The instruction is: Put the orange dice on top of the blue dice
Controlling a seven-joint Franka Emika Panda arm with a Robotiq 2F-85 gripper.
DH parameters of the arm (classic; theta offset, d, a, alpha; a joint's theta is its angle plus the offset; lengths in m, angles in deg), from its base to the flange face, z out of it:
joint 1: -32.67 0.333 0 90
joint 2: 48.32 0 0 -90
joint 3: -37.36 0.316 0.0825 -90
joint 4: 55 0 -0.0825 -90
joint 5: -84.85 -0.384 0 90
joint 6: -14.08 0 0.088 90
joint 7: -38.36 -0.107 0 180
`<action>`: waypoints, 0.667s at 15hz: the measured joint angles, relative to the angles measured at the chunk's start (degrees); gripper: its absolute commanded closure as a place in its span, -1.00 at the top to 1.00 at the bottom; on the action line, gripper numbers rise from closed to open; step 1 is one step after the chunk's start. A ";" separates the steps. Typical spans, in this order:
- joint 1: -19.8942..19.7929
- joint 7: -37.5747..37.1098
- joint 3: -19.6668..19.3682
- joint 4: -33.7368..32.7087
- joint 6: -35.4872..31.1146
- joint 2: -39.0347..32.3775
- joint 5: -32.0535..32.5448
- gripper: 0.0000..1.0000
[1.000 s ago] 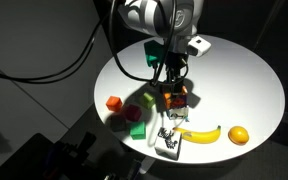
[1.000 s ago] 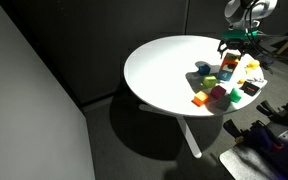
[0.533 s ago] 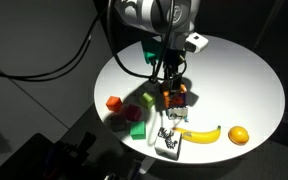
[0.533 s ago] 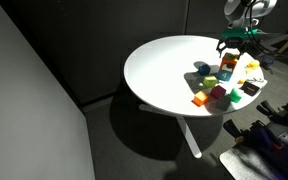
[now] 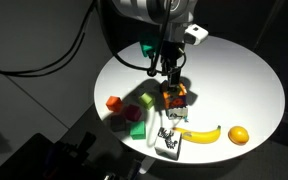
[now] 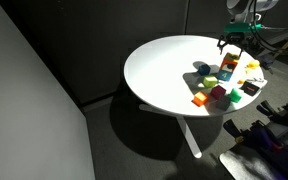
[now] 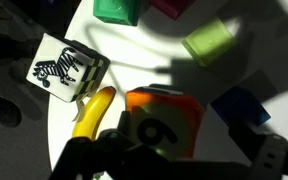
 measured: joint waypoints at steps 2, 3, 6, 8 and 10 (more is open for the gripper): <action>0.01 1.18 0.40 0.34 0.21 1.08 0.00 1.00; 0.02 2.09 0.69 0.39 0.53 1.67 0.00 1.00; 0.04 4.75 1.58 0.31 2.20 3.43 0.00 1.00; 0.15 6.37 1.99 0.11 3.41 4.52 0.00 1.00; 0.44 8.14 2.31 -0.03 4.53 5.58 0.05 1.00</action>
